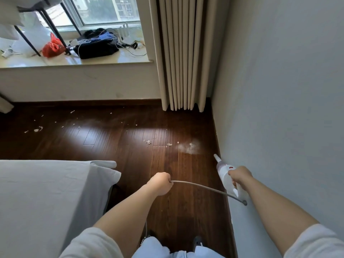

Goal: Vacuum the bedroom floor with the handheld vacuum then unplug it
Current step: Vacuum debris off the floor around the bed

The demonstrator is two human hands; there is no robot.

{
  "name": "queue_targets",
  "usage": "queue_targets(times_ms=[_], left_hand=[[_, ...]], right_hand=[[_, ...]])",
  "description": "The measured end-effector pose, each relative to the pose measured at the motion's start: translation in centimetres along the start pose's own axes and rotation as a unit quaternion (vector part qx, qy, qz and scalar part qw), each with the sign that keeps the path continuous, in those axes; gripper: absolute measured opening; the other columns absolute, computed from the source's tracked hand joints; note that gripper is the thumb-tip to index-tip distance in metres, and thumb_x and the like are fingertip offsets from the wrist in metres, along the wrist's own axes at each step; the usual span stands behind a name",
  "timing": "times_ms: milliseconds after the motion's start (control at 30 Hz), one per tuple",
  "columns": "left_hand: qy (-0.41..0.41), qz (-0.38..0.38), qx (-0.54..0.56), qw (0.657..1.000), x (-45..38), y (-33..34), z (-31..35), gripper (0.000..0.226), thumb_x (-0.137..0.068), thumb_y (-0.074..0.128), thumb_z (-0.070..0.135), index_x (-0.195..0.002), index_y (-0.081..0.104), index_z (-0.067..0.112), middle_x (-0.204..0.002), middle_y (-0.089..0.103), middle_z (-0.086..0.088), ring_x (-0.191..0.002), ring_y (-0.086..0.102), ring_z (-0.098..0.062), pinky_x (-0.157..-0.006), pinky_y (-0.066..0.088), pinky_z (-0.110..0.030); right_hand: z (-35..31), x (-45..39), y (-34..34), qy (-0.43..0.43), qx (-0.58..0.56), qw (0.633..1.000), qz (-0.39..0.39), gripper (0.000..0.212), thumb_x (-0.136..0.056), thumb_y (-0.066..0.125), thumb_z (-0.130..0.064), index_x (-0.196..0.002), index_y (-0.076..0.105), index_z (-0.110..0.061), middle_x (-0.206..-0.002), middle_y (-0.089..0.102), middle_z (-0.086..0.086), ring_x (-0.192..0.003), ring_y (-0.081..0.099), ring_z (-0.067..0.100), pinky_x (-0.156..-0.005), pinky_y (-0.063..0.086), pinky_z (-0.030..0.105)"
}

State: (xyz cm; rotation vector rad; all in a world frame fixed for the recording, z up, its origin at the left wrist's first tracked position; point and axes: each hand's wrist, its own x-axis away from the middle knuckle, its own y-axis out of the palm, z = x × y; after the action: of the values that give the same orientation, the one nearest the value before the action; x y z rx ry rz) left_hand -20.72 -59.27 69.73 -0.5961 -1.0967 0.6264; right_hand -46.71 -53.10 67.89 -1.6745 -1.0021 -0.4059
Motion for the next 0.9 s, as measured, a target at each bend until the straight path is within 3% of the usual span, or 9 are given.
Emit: queue_targets(times_ms=[167, 367, 467, 567, 733, 900], left_hand=[[-0.007, -0.004, 0.016, 1.000, 0.2, 0.5, -0.4, 0.029, -0.098, 0.046, 0.021, -0.120, 0.059, 0.007, -0.114, 0.063, -0.010, -0.101, 0.062, -0.020, -0.083, 0.050, -0.023], [-0.008, -0.009, 0.018, 1.000, -0.9, -0.8, -2.4, 0.029, -0.098, 0.047, 0.020, -0.121, 0.058, 0.006, -0.115, 0.062, -0.011, -0.103, 0.061, -0.020, -0.083, 0.050, -0.022], [-0.005, -0.010, 0.021, 1.000, -1.8, -2.1, -3.8, 0.029, -0.098, 0.047, 0.021, -0.121, 0.058, 0.006, -0.115, 0.062, -0.011, -0.103, 0.061, -0.021, -0.083, 0.050, -0.023], [-0.002, -0.008, 0.021, 1.000, -2.8, -3.8, -5.3, 0.028, -0.099, 0.045, 0.021, -0.119, 0.059, 0.006, -0.113, 0.063, -0.011, -0.101, 0.062, -0.022, -0.084, 0.051, -0.025], [-0.008, 0.001, 0.022, 1.000, -4.4, -6.3, -9.0, 0.027, -0.098, 0.045, 0.022, -0.115, 0.060, 0.007, -0.107, 0.063, -0.009, -0.089, 0.059, -0.017, -0.071, 0.047, -0.021], [-0.020, 0.000, 0.015, 1.000, -5.9, -8.5, -12.8, 0.026, -0.098, 0.045, 0.022, -0.114, 0.060, 0.008, -0.094, 0.058, -0.003, -0.082, 0.055, -0.013, -0.056, 0.040, -0.014]], right_hand=[[-0.1, 0.0, 0.2, 0.004, -0.066, 0.998, -0.014, 0.019, -0.096, 0.052, -0.016, -0.101, 0.052, 0.002, -0.068, 0.050, 0.014, -0.053, 0.046, 0.022, -0.052, 0.041, 0.027], [-2.4, 0.4, 1.2, -0.011, -0.051, 0.998, -0.022, 0.018, -0.094, 0.052, -0.014, -0.102, 0.051, 0.002, -0.079, 0.054, 0.017, -0.068, 0.053, 0.027, -0.064, 0.045, 0.032], [-4.1, 0.8, 2.2, -0.013, -0.048, 0.998, -0.025, 0.018, -0.094, 0.053, -0.014, -0.103, 0.051, 0.001, -0.068, 0.051, 0.012, -0.055, 0.050, 0.020, -0.050, 0.042, 0.025], [-6.1, 1.4, 3.5, -0.021, -0.039, 0.999, -0.033, 0.019, -0.094, 0.055, -0.017, -0.103, 0.051, -0.001, -0.064, 0.050, 0.010, -0.052, 0.049, 0.017, -0.046, 0.039, 0.023], [-10.2, 2.5, 6.6, -0.043, -0.030, 0.997, -0.050, 0.018, -0.092, 0.055, -0.018, -0.097, 0.052, -0.002, -0.067, 0.053, 0.009, -0.058, 0.053, 0.018, -0.057, 0.044, 0.028], [-13.7, 3.9, 10.3, -0.062, -0.020, 0.996, -0.066, 0.020, -0.094, 0.055, -0.022, -0.098, 0.053, -0.002, -0.080, 0.056, 0.010, -0.079, 0.059, 0.023, -0.071, 0.047, 0.031]])
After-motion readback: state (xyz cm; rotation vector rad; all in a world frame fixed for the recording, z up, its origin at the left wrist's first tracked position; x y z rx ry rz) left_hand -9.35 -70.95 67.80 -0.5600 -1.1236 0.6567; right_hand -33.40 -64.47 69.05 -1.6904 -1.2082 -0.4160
